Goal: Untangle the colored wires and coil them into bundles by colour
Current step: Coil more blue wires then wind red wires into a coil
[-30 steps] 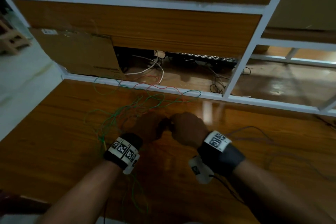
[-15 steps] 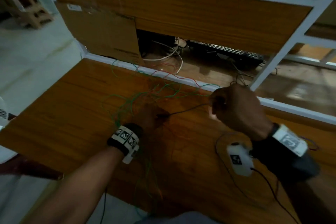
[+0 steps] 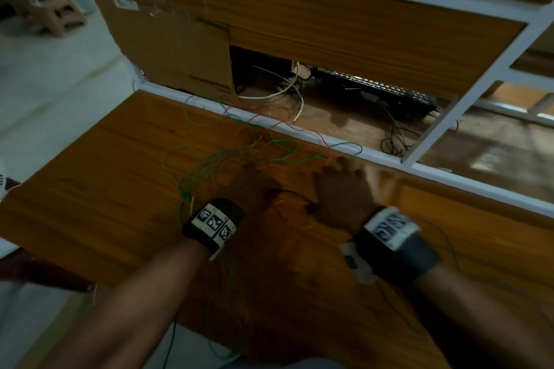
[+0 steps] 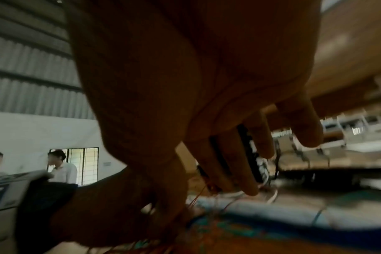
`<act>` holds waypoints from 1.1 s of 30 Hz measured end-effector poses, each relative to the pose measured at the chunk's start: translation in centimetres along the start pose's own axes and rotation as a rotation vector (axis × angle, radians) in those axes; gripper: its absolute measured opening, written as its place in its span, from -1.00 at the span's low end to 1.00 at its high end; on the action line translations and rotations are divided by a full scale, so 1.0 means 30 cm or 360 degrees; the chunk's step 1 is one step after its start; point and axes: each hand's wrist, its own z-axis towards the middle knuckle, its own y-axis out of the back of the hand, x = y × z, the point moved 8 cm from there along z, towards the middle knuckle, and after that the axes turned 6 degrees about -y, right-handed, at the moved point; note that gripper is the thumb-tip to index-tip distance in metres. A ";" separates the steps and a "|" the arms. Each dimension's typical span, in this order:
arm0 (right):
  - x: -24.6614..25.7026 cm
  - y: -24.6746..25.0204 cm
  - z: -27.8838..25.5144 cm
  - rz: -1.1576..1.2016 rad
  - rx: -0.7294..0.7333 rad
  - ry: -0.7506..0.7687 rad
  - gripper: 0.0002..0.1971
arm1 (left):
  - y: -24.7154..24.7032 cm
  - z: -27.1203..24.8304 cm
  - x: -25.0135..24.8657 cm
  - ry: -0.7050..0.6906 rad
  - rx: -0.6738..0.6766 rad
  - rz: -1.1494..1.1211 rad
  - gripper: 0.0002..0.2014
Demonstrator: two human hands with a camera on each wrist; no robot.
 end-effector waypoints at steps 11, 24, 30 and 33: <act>0.043 0.108 0.012 0.0664 -0.0267 0.0151 -0.81 | -0.005 -0.070 0.144 0.0292 -0.0153 -0.0366 -0.70; -0.320 0.443 -0.195 0.0898 -0.0665 -0.0041 -0.62 | 0.038 -0.106 0.314 0.0433 -0.0207 -0.0173 -0.75; -0.299 0.330 -0.156 0.0922 -0.0748 0.0037 -0.76 | 0.141 -0.061 0.219 0.0376 -0.0327 -0.0376 -0.74; -0.273 0.325 -0.152 0.0951 -0.0753 0.0087 -0.73 | 0.195 -0.044 0.047 0.0243 -0.0420 -0.0430 -0.54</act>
